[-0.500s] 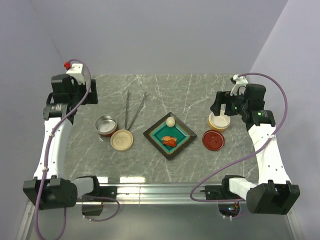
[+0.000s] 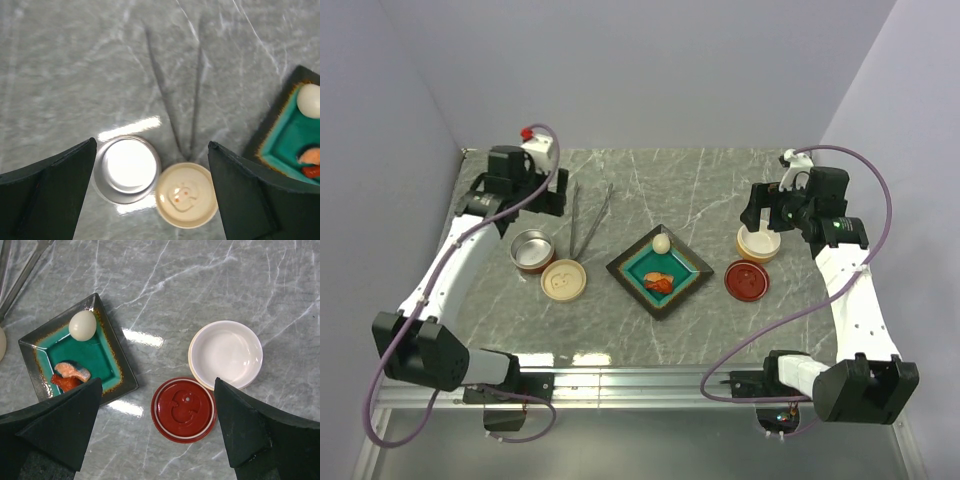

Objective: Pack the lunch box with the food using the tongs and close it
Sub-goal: Grab the clamp with the left arm

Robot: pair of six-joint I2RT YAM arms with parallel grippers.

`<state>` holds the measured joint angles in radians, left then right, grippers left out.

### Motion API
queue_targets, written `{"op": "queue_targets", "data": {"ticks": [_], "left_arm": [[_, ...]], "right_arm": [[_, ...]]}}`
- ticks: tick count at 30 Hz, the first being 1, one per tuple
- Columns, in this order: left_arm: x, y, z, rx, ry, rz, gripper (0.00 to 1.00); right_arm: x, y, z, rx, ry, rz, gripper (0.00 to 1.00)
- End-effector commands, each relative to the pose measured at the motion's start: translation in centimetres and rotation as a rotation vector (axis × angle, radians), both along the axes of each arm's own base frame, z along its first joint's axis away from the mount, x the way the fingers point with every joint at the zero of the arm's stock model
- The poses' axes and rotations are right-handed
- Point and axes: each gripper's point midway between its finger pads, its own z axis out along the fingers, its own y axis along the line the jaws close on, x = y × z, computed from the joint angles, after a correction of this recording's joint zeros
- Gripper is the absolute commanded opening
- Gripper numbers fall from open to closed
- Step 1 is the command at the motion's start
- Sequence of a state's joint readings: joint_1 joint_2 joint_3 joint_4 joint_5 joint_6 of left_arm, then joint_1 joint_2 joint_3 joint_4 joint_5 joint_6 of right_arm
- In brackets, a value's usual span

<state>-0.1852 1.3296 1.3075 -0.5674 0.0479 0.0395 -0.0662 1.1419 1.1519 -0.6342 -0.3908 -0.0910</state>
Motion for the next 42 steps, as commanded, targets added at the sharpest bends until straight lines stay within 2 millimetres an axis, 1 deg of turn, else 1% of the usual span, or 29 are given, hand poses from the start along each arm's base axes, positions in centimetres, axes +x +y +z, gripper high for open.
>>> {"op": "queue_targets", "data": {"ticks": [1,2,4,5,7,8,10,11,13,14,16,17,22,24,28,30,32,34,41,42], "left_arm": [[0.6,-1.3,-2.3,-0.037,0.036,0.045,0.99],[0.7,-1.7,-3.7,-0.021,0.060,0.053,0.99],[1.2,-2.3,-4.7,-0.017,0.064,0.061,0.99],[1.2,-3.1,-6.2,-0.014,0.102,0.048,0.99],[1.4,-3.8,-7.6,-0.022,0.141,0.033,0.99],[1.4,-4.3,-9.0,-0.021,0.176,0.026,0.98],[1.6,-4.7,-10.3,-0.033,0.201,0.025,0.98],[1.7,-4.8,-11.6,-0.026,0.229,0.027,0.97],[1.9,-5.0,-12.8,-0.025,0.259,0.036,0.97],[2.1,-5.0,-13.9,-0.016,0.285,0.037,0.96],[2.3,-5.1,-14.9,-0.004,0.301,0.035,0.96],[2.3,-5.3,-15.8,0.002,0.316,0.025,0.96],[2.6,-6.1,-18.1,0.027,0.359,0.004,0.97],[2.8,-6.2,-18.6,0.026,0.364,0.005,0.97],[2.7,-6.3,-20.3,0.029,0.398,0.016,0.97],[2.9,-6.3,-20.6,0.028,0.392,0.014,0.98],[2.7,-6.8,-21.1,0.009,0.401,-0.004,0.98],[3.0,-6.9,-21.2,0.005,0.391,-0.006,0.98],[4.3,-7.0,-23.4,0.023,0.389,0.000,0.95],[4.5,-6.8,-24.0,0.035,0.396,0.015,0.94]], "right_arm": [[0.8,-0.4,1.4,-0.015,-0.041,-0.006,1.00],[0.8,-0.4,1.4,-0.014,-0.041,-0.005,1.00],[0.8,-0.4,1.3,-0.013,-0.036,-0.007,1.00],[0.8,-0.4,1.1,-0.014,-0.033,-0.008,1.00],[0.8,-0.5,1.1,-0.016,-0.033,-0.009,1.00],[0.8,-0.5,1.0,-0.017,-0.030,-0.010,1.00],[0.7,-0.4,0.7,-0.015,-0.023,-0.009,1.00],[0.7,-0.4,0.7,-0.015,-0.023,-0.007,1.00],[0.7,-0.5,0.6,-0.015,-0.019,-0.009,1.00],[0.7,-0.5,0.6,-0.015,-0.019,-0.009,1.00],[0.8,-0.4,0.6,-0.015,-0.014,-0.006,1.00],[0.8,-0.4,0.6,-0.014,-0.014,-0.004,1.00],[0.9,-0.4,0.4,-0.014,-0.004,-0.003,1.00],[0.9,-0.4,0.4,-0.014,-0.002,-0.003,1.00],[1.0,-0.5,0.4,-0.014,-0.001,-0.006,1.00],[1.0,-0.5,0.4,-0.016,0.000,-0.007,1.00],[1.0,-0.5,0.4,-0.017,0.001,-0.008,1.00],[1.0,-0.5,0.3,-0.018,0.001,-0.009,1.00],[0.9,-0.9,0.3,-0.032,-0.005,-0.022,1.00],[0.9,-0.9,0.2,-0.033,-0.003,-0.023,1.00]]}}
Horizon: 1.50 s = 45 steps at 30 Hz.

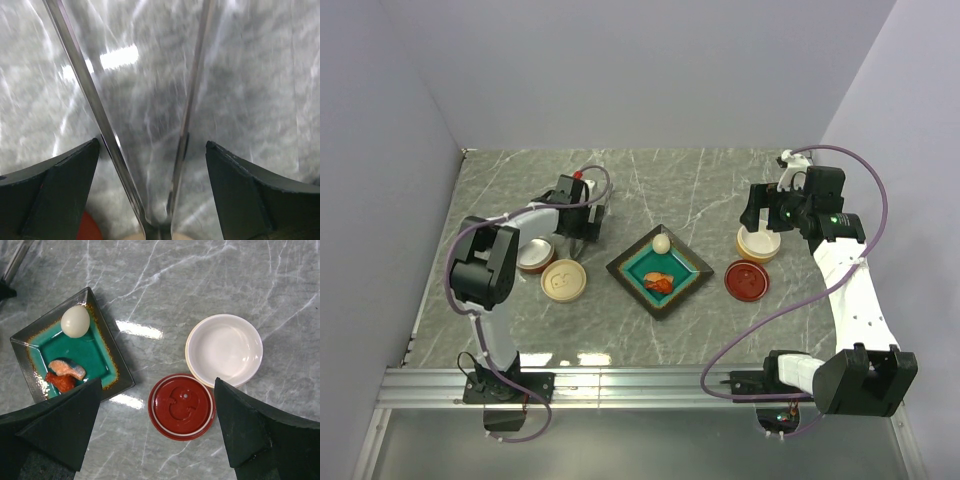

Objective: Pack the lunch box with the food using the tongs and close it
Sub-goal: Grab the clamp with the left arm

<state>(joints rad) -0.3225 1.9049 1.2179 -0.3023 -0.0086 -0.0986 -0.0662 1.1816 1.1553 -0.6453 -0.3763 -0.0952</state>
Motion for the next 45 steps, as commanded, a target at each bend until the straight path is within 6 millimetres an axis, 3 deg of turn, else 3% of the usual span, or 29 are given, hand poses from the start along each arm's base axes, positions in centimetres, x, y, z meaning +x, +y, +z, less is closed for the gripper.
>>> {"op": "queue_targets", "data": {"ticks": [1,13,18,24,36,41,45], "left_arm": [[1.4,-0.3,-1.2,0.005,-0.015,0.022,0.93],[2.7,-0.4,-2.7,0.035,0.015,0.030,0.88],[2.0,-0.2,-3.3,0.046,0.049,0.028,0.76],[1.4,0.1,-3.1,0.058,0.064,0.027,0.84],[0.0,0.3,-4.1,0.079,0.125,0.059,0.80],[0.3,0.6,-3.9,0.110,0.119,0.058,0.70],[1.3,0.5,-2.1,0.124,0.078,0.017,0.55]], "right_arm": [[0.5,-0.6,1.4,-0.025,-0.047,-0.015,1.00],[0.7,-0.7,1.0,-0.025,-0.036,-0.016,1.00],[0.6,-0.6,0.9,-0.026,-0.042,-0.014,1.00],[0.4,-0.5,1.0,-0.023,-0.047,-0.010,1.00],[0.3,-0.5,1.4,-0.023,-0.060,-0.007,1.00],[0.2,-0.5,1.5,-0.025,-0.066,-0.008,1.00],[0.0,-0.4,1.4,-0.022,-0.065,-0.005,1.00]]}}
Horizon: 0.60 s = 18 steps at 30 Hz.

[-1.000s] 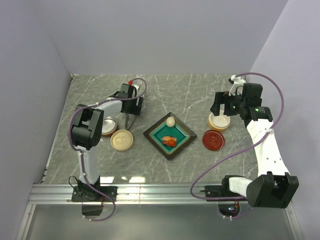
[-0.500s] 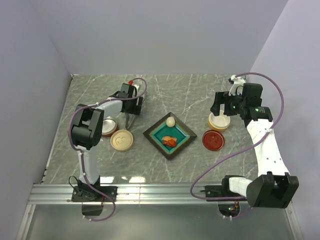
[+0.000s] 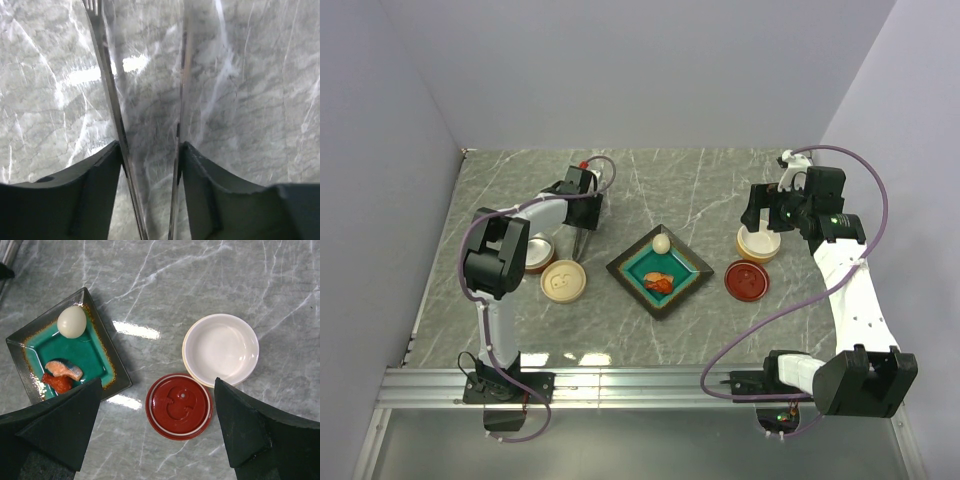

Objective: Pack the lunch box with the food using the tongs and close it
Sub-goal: Grab the clamp with the left arm

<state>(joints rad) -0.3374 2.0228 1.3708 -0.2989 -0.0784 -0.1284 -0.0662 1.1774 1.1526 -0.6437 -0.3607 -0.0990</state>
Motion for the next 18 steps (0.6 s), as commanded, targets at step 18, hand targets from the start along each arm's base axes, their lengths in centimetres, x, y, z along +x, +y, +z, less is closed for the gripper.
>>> {"op": "queue_targets", "data": {"ticks": [18], "left_arm": [[1.4,-1.5,11.4,0.032,-0.092,-0.245,0.46]], "right_arm": [[-0.3,0.2,2.0,-0.001,-0.079,0.025,1.00]]}}
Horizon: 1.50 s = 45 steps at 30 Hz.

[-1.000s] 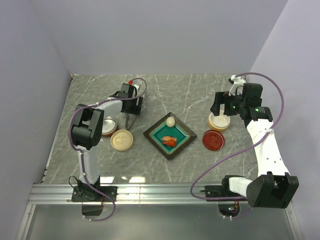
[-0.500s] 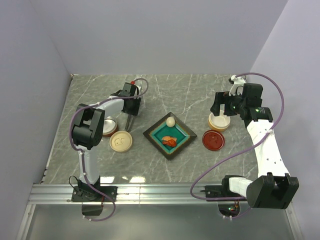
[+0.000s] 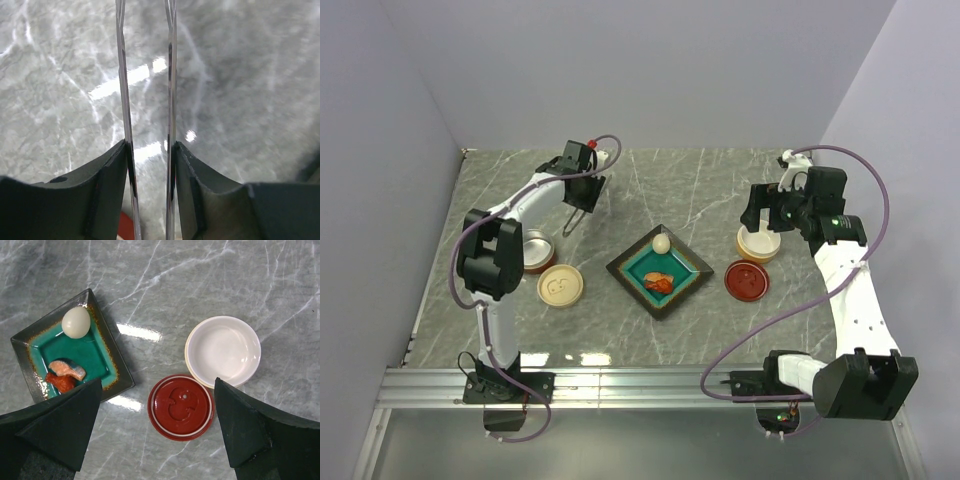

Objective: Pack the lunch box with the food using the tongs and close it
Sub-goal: Grab the clamp with the left arm, then pass the clamp from the left arm to the right

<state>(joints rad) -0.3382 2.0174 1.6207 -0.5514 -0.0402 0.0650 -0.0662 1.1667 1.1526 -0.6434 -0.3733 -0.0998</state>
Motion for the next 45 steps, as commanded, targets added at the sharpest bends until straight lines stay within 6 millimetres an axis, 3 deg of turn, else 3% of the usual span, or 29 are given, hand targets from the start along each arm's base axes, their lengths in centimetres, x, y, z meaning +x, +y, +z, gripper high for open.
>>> {"op": "queue_targets", "data": {"ticks": [1,6,13,16,22,25,26,30,32,33,40,45], "left_arm": [[-0.8,-1.6,5.6,-0.078,-0.059,-0.094,0.46],[-3.3,-3.3,10.3,-0.205,-0.084,-0.188,0.49],[-7.8,-5.2,14.2,-0.358,-0.042,-0.288,0.46],[-9.7,-5.9,15.9,-0.425,-0.028,-0.327,0.46],[-13.7,-7.3,18.3,-0.562,0.026,-0.402,0.45],[-15.5,-7.7,19.5,-0.612,0.018,-0.458,0.43],[-16.2,-7.7,19.7,-0.621,0.013,-0.473,0.43],[-18.2,-8.3,20.4,-0.654,0.029,-0.542,0.43],[-19.3,-8.6,20.7,-0.666,0.032,-0.585,0.44],[-19.7,-8.7,20.8,-0.667,0.033,-0.600,0.45],[-22.4,-9.8,20.7,-0.664,0.044,-0.682,0.45],[-23.1,-10.4,20.7,-0.664,0.046,-0.701,0.45]], "right_arm": [[-0.2,0.0,1.7,-0.006,-0.069,0.016,1.00],[-0.4,0.9,2.2,0.018,-0.082,0.064,1.00],[-0.4,3.6,3.9,0.017,-0.147,0.184,1.00],[-0.6,5.2,4.8,-0.095,-0.203,0.266,1.00],[-1.6,5.1,8.3,-0.388,-0.474,0.415,1.00],[-3.6,7.5,10.6,-0.444,-0.669,0.563,1.00],[-4.7,9.2,11.1,-0.448,-0.747,0.664,1.00],[-8.5,13.5,12.2,-0.470,-1.008,0.859,1.00],[-9.1,15.4,11.7,-0.507,-1.070,0.923,1.00],[-10.3,17.3,11.6,-0.490,-1.098,0.985,1.00],[-10.5,23.3,10.0,-0.603,-1.172,1.114,0.99],[-10.5,25.9,8.9,-0.594,-1.115,1.195,0.96]]}}
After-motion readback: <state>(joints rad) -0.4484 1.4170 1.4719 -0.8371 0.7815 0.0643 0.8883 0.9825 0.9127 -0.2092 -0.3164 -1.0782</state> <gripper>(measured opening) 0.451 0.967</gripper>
